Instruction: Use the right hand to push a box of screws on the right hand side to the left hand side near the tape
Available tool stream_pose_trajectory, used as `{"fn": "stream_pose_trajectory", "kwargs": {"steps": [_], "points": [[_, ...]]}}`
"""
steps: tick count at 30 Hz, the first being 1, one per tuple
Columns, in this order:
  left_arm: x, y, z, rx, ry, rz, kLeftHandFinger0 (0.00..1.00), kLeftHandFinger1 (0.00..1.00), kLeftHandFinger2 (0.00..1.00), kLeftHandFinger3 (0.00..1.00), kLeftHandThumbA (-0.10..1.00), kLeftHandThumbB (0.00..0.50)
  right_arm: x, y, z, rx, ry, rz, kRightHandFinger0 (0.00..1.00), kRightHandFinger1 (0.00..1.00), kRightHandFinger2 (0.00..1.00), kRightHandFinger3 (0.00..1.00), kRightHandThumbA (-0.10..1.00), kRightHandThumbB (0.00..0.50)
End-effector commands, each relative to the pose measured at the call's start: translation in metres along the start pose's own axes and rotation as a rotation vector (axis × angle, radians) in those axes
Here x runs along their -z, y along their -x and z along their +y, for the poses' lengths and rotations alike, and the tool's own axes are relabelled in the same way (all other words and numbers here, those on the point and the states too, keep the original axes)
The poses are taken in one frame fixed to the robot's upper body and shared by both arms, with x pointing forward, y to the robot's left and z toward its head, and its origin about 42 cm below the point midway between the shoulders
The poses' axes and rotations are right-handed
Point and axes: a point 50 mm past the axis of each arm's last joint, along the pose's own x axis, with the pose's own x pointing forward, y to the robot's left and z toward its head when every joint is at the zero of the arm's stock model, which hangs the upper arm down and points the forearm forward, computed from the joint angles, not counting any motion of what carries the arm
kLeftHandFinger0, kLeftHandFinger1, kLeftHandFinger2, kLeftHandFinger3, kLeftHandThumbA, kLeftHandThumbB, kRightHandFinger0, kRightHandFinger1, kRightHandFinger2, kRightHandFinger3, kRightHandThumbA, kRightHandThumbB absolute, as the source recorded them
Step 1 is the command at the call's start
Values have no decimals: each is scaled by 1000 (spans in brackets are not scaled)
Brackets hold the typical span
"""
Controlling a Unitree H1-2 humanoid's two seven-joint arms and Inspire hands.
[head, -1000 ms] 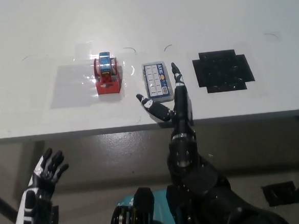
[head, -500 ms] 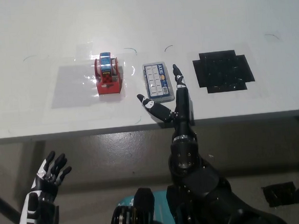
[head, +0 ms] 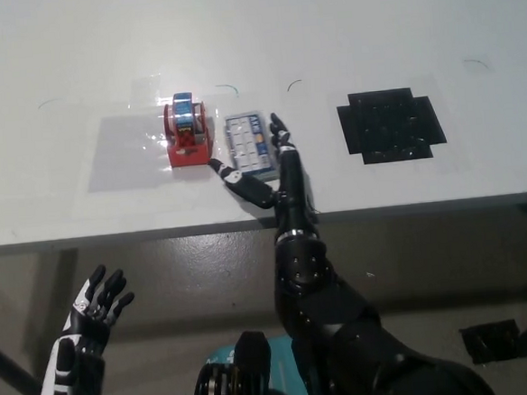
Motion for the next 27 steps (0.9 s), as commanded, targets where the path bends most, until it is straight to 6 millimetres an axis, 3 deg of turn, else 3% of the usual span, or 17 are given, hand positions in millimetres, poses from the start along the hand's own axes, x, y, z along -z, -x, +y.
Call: {"fn": "stream_pose_trajectory", "kwargs": {"steps": [1, 8, 14, 16, 17, 19, 25, 26, 27], "points": [[-11, -8, -1, 28, -25, -75, 1000, 1000, 1000, 1000, 1000, 254, -23, -2, 36, -124, -57, -17, 1000, 1000, 1000, 1000, 1000, 158], [-12, -11, -2, 23, -10, -68, 1000, 1000, 1000, 1000, 1000, 256, -30, -1, 51, -160, -80, -8, 1000, 1000, 1000, 1000, 1000, 176], [-10, -13, -3, 25, -3, -68, 1000, 1000, 1000, 1000, 1000, 267, -31, -2, 49, -155, -84, -16, 1000, 1000, 1000, 1000, 1000, 193], [-10, -15, -3, 27, -11, -74, 1000, 1000, 1000, 1000, 1000, 257, -32, -4, 44, -148, -78, -28, 1000, 1000, 1000, 1000, 1000, 199], [-11, -15, -3, 27, -9, -76, 1000, 1000, 1000, 1000, 1000, 254, -33, -5, 40, -131, -54, -51, 1000, 1000, 1000, 1000, 1000, 166], [-12, -16, -1, 27, -8, -79, 1000, 1000, 1000, 1000, 1000, 243, -37, -7, 32, -99, 2, -111, 1000, 1000, 1000, 1000, 1000, 148], [-9, -17, 5, 19, -40, -70, 1000, 1000, 1000, 1000, 1000, 251, -52, -5, -5, -22, 76, -321, 1000, 1000, 1000, 1000, 1000, 174], [-9, -17, 6, 20, -40, -66, 1000, 1000, 1000, 1000, 1000, 255, -54, -4, -9, -15, 79, -342, 1000, 1000, 1000, 1000, 1000, 223], [-8, -17, 6, 26, -44, -61, 1000, 1000, 1000, 1000, 1000, 264, -56, -1, -16, -5, 81, -374, 1000, 1000, 1000, 1000, 1000, 173]]}}
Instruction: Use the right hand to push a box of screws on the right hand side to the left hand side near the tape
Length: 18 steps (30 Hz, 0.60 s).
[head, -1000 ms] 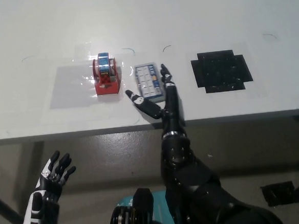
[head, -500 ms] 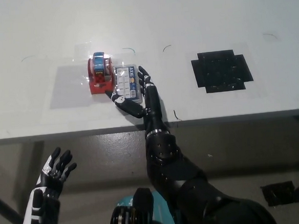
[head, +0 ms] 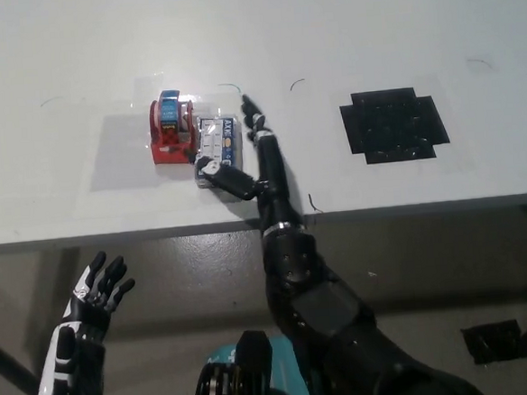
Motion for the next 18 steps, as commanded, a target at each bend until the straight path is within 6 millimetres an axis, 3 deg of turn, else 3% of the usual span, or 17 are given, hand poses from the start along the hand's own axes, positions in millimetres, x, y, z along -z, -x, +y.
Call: {"fn": "stream_pose_trajectory", "kwargs": {"steps": [1, 3, 5, 9, 11, 14, 17, 18], "points": [[-5, -4, 4, 22, -28, -26, 1000, 1000, 1000, 1000, 1000, 273, -35, -2, -24, 39, 54, -235, 1000, 1000, 1000, 1000, 1000, 157], [-4, -6, 2, 22, -20, -23, 1000, 1000, 1000, 1000, 1000, 283, -47, 5, -38, 60, 45, -314, 1000, 1000, 1000, 1000, 1000, 162], [-4, -6, 0, 29, -23, -20, 1000, 1000, 1000, 1000, 1000, 290, -55, 17, -51, 60, 57, -381, 1000, 1000, 1000, 1000, 1000, 229], [-5, -11, 0, 25, -32, -26, 1000, 1000, 1000, 1000, 1000, 293, -81, 49, -70, 28, 7, -511, 1000, 1000, 1000, 1000, 1000, 222], [-4, -14, 2, 29, -29, -27, 1000, 1000, 1000, 1000, 1000, 294, -90, 67, -80, 8, -9, -558, 1000, 1000, 1000, 1000, 1000, 267], [-4, -18, 3, 34, -25, -39, 1000, 1000, 1000, 1000, 1000, 292, -103, 96, -97, -57, -7, -601, 1000, 1000, 1000, 1000, 1000, 234], [-6, -24, 8, 32, -47, -40, 1000, 1000, 1000, 1000, 1000, 321, -108, 129, -118, -125, -24, -637, 1000, 1000, 1000, 1000, 1000, 184], [-6, -25, 9, 33, -48, -44, 1000, 1000, 1000, 1000, 1000, 321, -108, 132, -120, -138, -28, -639, 1000, 1000, 1000, 1000, 1000, 177]]}}
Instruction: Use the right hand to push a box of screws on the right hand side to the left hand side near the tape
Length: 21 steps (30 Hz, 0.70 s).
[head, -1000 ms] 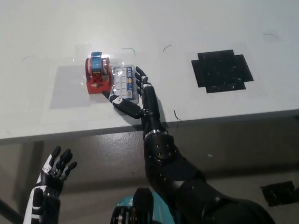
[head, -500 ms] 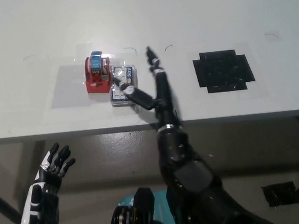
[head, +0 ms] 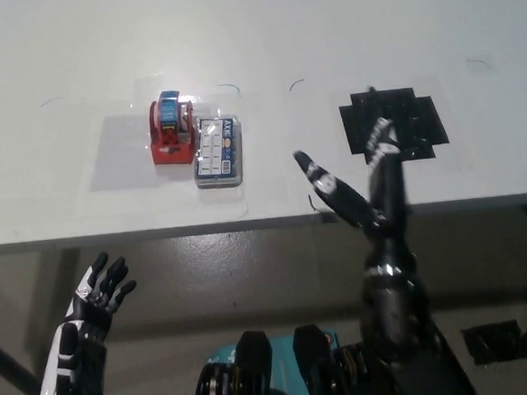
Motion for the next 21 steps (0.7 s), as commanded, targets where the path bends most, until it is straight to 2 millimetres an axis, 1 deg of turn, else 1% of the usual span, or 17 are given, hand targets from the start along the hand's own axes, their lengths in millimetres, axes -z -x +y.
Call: {"fn": "stream_pose_trajectory", "kwargs": {"steps": [1, 2, 3, 4, 5, 6, 8, 9, 10, 11, 12, 14, 15, 16, 17, 20, 21], "points": [[-11, -25, 11, 34, -46, -70, 1000, 1000, 1000, 1000, 1000, 308, -102, 29, -27, -279, -87, -334, 1000, 1000, 1000, 1000, 1000, 198], [-11, -27, 15, 37, -54, -77, 1000, 1000, 1000, 1000, 1000, 298, -104, 38, -39, -295, -60, -317, 1000, 1000, 1000, 1000, 1000, 197], [-12, -32, 18, 40, -66, -87, 1000, 1000, 1000, 1000, 1000, 279, -106, 50, -54, -318, -17, -290, 1000, 1000, 1000, 1000, 1000, 216], [-13, -35, 20, 40, -75, -96, 1000, 1000, 1000, 1000, 1000, 275, -108, 56, -62, -332, 9, -268, 1000, 1000, 1000, 1000, 1000, 212], [-13, -37, 22, 38, -80, -101, 1000, 1000, 1000, 1000, 1000, 266, -107, 60, -67, -334, 9, -251, 1000, 1000, 1000, 1000, 1000, 215], [-14, -41, 25, 34, -75, -106, 1000, 1000, 1000, 1000, 1000, 251, -103, 68, -76, -353, -16, -217, 1000, 1000, 1000, 1000, 940, 191], [-15, -48, 28, 27, -62, -115, 1000, 1000, 1000, 1000, 1000, 239, -97, 74, -85, -368, -15, -177, 990, 1000, 1000, 1000, 936, 213], [-15, -51, 30, 27, -60, -117, 1000, 1000, 1000, 1000, 1000, 232, -93, 78, -90, -374, -15, -146, 965, 996, 1000, 1000, 932, 233], [-16, -54, 32, 28, -60, -119, 1000, 1000, 1000, 1000, 1000, 231, -90, 80, -94, -378, -11, -121, 949, 975, 1000, 1000, 933, 237], [-16, -57, 33, 20, -37, -111, 1000, 1000, 1000, 1000, 1000, 233, -87, 82, -99, -397, -27, -87, 956, 978, 1000, 1000, 908, 228], [-17, -60, 35, 17, -60, -122, 1000, 1000, 1000, 1000, 1000, 201, -82, 85, -104, -411, -22, -56, 953, 981, 1000, 1000, 872, 197], [-17, -63, 38, 12, -72, -125, 1000, 1000, 1000, 1000, 1000, 182, -75, 87, -109, -434, -8, -38, 949, 993, 1000, 1000, 842, 177], [-16, -64, 40, 11, -71, -122, 1000, 1000, 1000, 1000, 1000, 166, -68, 88, -109, -439, 2, -16, 939, 996, 1000, 1000, 807, 186], [-16, -66, 40, 11, -71, -120, 1000, 1000, 1000, 1000, 1000, 161, -63, 89, -109, -442, 14, 0, 933, 999, 1000, 1000, 792, 176], [-16, -69, 41, 11, -76, -121, 1000, 1000, 1000, 1000, 1000, 153, -56, 87, -109, -446, 28, 16, 930, 1000, 1000, 1000, 793, 176], [-14, -70, 42, -1, -86, -104, 1000, 1000, 1000, 1000, 1000, 157, -43, 89, -110, -433, 35, 55, 906, 990, 1000, 1000, 802, 153], [-13, -70, 41, -8, -82, -107, 1000, 1000, 1000, 1000, 1000, 147, -37, 87, -109, -430, 29, 69, 904, 990, 1000, 1000, 824, 142]]}}
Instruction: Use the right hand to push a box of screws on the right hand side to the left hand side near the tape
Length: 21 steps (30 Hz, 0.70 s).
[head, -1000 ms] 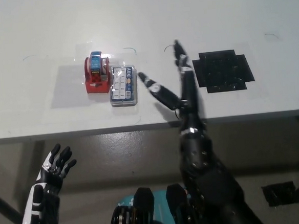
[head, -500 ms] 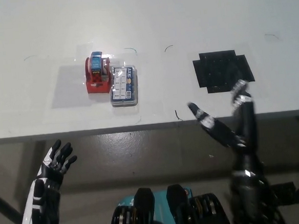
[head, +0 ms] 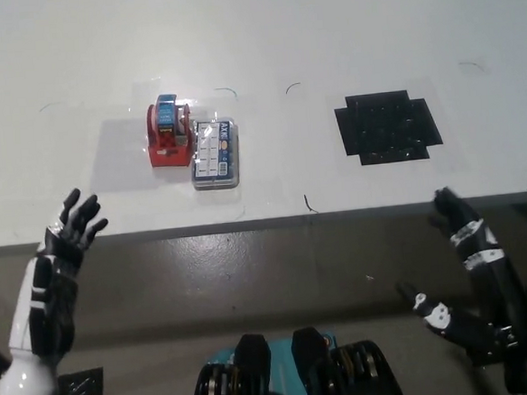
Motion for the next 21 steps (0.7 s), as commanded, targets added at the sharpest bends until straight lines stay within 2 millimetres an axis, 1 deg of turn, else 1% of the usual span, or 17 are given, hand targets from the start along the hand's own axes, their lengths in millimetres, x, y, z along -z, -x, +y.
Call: {"fn": "stream_pose_trajectory", "kwargs": {"steps": [1, 3, 6, 8, 9, 11, 12, 15, 16, 17, 18, 19, 20, 21], "points": [[-1, -6, 7, -14, -5, -4, 1000, 1000, 1000, 1000, 1000, 155, 8, -13, 6, -70, -72, 18, 905, 992, 1000, 1000, 838, 139], [1, -5, 7, -15, -14, -4, 1000, 1000, 1000, 1000, 1000, 138, 13, -15, 7, -74, -70, 22, 915, 1000, 1000, 1000, 875, 125], [4, -5, 6, -10, -3, -6, 1000, 1000, 1000, 1000, 1000, 117, 18, -20, 6, -72, -74, 26, 921, 1000, 1000, 1000, 907, 139], [5, -6, 5, -9, -1, -5, 1000, 1000, 1000, 1000, 1000, 101, 20, -24, 4, -66, -71, 25, 935, 1000, 1000, 1000, 921, 136], [6, -6, 4, -3, -8, -2, 1000, 1000, 1000, 1000, 1000, 100, 22, -26, 2, -56, -82, 24, 936, 1000, 1000, 1000, 917, 130], [8, -5, 3, -1, -4, 9, 1000, 1000, 1000, 1000, 1000, 111, 24, -28, 1, -42, -95, 26, 939, 1000, 1000, 1000, 896, 122], [10, 1, 0, 1, 7, 24, 1000, 1000, 1000, 1000, 1000, 111, 24, -24, 0, -32, -104, 38, 940, 1000, 1000, 1000, 889, 122], [17, 10, -5, 9, 39, 44, 1000, 1000, 1000, 1000, 979, 116, 26, -21, -2, -29, -108, 55, 961, 1000, 1000, 1000, 888, 102], [20, 15, -6, 11, 17, 61, 1000, 1000, 1000, 1000, 978, 133, 27, -19, -3, -32, -109, 61, 969, 1000, 1000, 1000, 880, 96], [21, 21, -8, 10, 18, 72, 1000, 1000, 1000, 1000, 976, 132, 28, -16, -3, -39, -110, 69, 977, 1000, 1000, 1000, 876, 100], [23, 27, -9, 10, 19, 80, 1000, 1000, 1000, 1000, 972, 125, 29, -12, -2, -44, -108, 71, 975, 1000, 1000, 1000, 872, 93], [24, 30, -9, 11, 18, 84, 1000, 1000, 1000, 1000, 966, 128, 30, -11, -2, -49, -106, 69, 967, 1000, 1000, 1000, 866, 96], [26, 39, -10, 11, 19, 97, 1000, 1000, 1000, 1000, 961, 133, 32, -6, 0, -51, -112, 87, 959, 1000, 1000, 1000, 864, 108], [26, 42, -10, 10, 19, 102, 1000, 1000, 1000, 1000, 960, 133, 32, -3, 0, -52, -114, 95, 956, 1000, 1000, 1000, 864, 109]]}}
